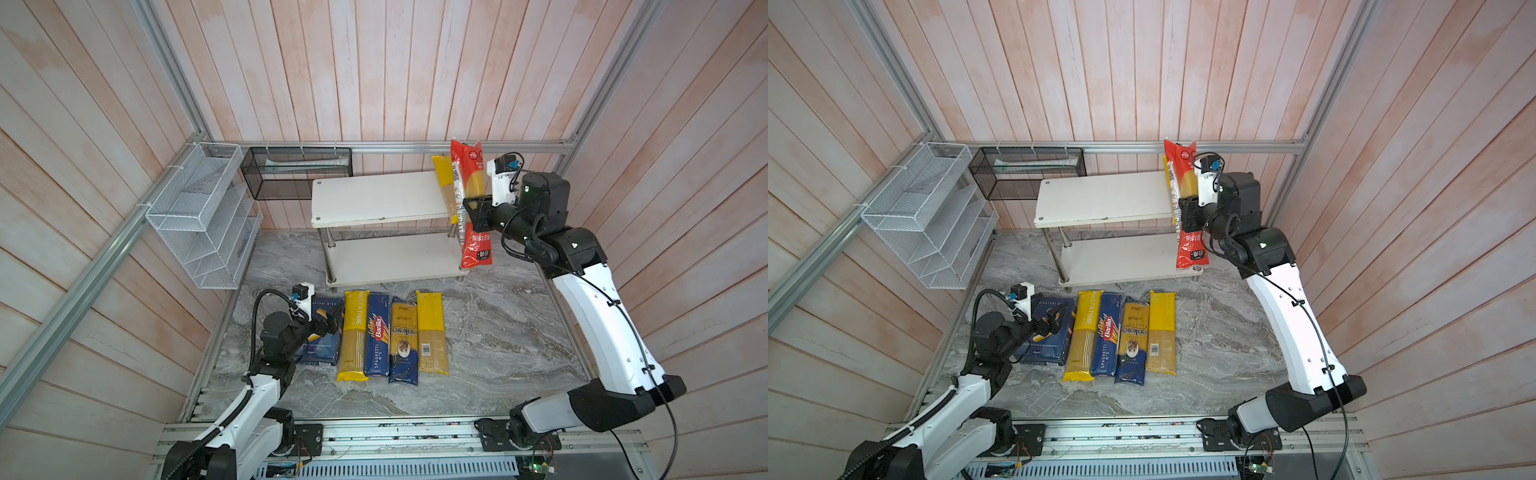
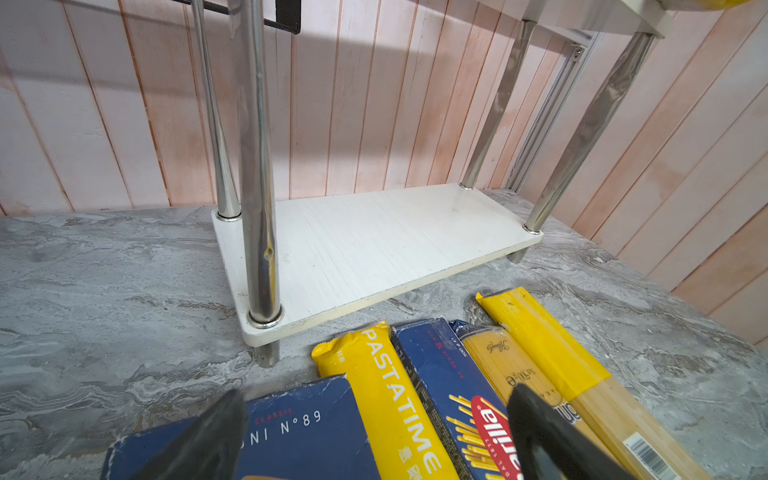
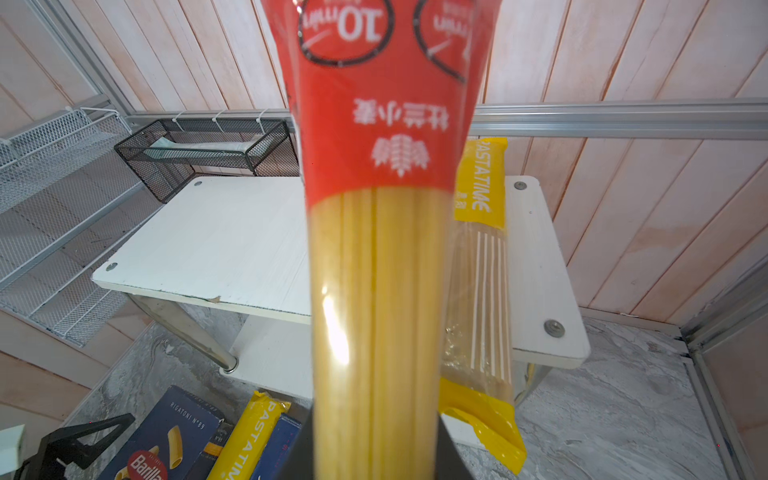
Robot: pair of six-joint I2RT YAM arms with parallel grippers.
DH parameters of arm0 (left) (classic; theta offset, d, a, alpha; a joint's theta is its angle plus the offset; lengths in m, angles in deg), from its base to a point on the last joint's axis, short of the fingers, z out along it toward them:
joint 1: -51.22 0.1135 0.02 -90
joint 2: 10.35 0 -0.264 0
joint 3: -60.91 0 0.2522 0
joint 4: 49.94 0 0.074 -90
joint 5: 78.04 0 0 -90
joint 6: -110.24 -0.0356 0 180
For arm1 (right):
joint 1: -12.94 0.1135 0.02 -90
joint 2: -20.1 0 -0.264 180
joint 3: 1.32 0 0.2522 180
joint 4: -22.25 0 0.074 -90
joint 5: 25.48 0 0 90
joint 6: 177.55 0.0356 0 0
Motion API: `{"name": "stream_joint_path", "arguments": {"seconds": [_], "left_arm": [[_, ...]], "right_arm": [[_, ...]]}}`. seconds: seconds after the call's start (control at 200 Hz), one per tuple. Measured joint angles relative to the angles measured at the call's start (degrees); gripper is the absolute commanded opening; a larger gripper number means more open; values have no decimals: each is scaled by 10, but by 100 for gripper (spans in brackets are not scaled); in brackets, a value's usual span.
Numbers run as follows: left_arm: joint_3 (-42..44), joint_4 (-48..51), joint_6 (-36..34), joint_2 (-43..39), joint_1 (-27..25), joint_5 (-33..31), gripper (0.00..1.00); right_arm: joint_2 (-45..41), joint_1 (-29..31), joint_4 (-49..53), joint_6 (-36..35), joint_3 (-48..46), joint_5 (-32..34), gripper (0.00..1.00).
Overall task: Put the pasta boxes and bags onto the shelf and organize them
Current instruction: 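Move the red bag over the top shelf beside the yellow bag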
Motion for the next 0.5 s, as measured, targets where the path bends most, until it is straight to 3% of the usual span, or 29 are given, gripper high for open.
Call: {"name": "stream_joint_path", "arguments": {"seconds": [0.5], "left_arm": [[0,0,0,0,0,0,100]], "right_arm": [[51,47,10,-4,42,15,0]]}}
